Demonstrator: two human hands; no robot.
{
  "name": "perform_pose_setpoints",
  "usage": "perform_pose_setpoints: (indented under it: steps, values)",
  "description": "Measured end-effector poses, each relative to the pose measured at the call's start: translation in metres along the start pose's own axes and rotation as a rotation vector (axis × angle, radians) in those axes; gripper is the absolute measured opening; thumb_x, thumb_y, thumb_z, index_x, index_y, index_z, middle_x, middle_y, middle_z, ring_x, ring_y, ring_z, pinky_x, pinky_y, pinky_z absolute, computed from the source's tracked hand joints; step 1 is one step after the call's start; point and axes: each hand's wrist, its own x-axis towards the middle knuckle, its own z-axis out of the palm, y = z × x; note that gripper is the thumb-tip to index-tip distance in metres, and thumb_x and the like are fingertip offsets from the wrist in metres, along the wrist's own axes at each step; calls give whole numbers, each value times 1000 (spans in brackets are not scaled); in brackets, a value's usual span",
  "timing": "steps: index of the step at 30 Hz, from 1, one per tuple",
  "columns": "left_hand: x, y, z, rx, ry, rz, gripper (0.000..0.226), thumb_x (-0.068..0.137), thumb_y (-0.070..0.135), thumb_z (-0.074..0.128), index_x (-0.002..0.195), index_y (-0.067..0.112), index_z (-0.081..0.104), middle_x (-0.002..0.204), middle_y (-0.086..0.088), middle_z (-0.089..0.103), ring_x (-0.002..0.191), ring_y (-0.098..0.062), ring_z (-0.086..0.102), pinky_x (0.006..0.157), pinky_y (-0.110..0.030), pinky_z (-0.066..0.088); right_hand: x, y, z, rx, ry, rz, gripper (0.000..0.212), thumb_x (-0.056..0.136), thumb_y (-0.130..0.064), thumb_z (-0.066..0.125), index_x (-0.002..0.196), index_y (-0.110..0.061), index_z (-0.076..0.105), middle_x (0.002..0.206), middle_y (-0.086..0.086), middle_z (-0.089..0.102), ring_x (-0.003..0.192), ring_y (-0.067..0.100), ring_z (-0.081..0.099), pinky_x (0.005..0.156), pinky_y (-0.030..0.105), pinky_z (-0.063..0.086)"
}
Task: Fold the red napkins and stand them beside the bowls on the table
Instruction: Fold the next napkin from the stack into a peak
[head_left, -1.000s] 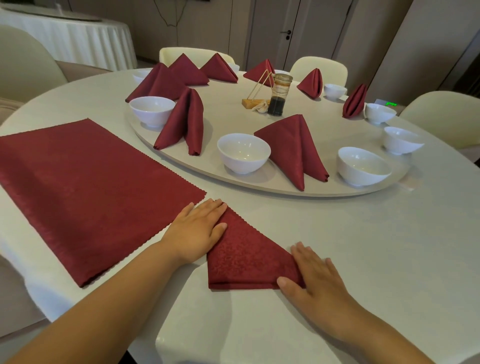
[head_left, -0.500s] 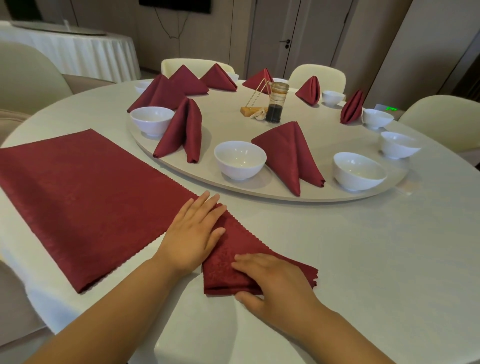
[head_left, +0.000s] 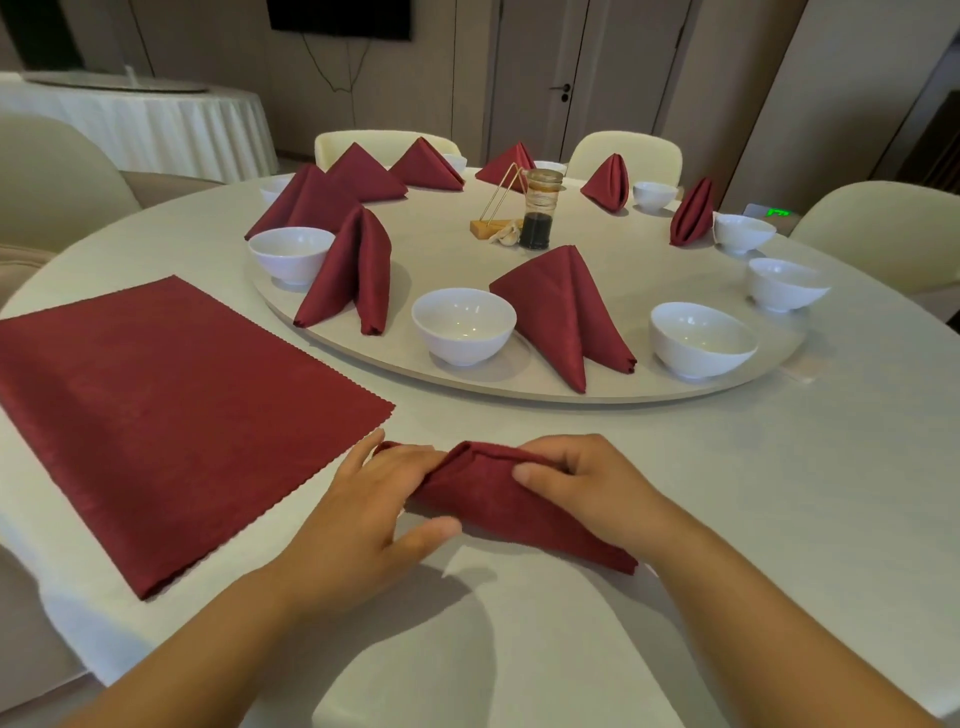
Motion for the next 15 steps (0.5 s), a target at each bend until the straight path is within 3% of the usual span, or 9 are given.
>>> perform_pose_setpoints:
  steps: [3,6,9,12,15]
  values:
    - [13,7,13,-4,114,-51,33,83,43,40,104,21,52,86,20,51,93,-2,45,102,-24,21,2,0,-13,85,32,25,22,89,-9,55,78,-24,67,65,-9,62,62,4,53,60,15,43]
    - [32,16,21,-107,124,-207,37,83,50,34,99,22,53,88,19,50,104,-4,36,104,-11,13,7,5,-23,153,93,20,20,89,-9,55,82,-22,67,69,-6,64,68,7,55,63,16,44]
    - [55,18,30,-144,161,-311,20,93,24,50,107,14,58,92,5,55,110,-26,45,97,-33,34,12,10,-33,143,186,-72,24,88,-6,56,80,-27,65,65,-16,64,64,-3,56,63,8,43]
    - [75,19,41,-162,207,-308,20,92,16,51,109,9,59,96,-6,64,97,-29,54,88,-43,42,18,14,-38,103,252,-196,27,86,-5,58,88,-32,60,83,-22,64,76,-12,58,72,4,41]
    - [88,17,59,-133,225,-293,24,92,17,51,114,9,56,103,-6,62,98,-26,54,89,-34,40,23,25,-32,48,370,-257,36,81,-14,67,100,-40,52,100,-29,57,94,-14,55,81,4,40]
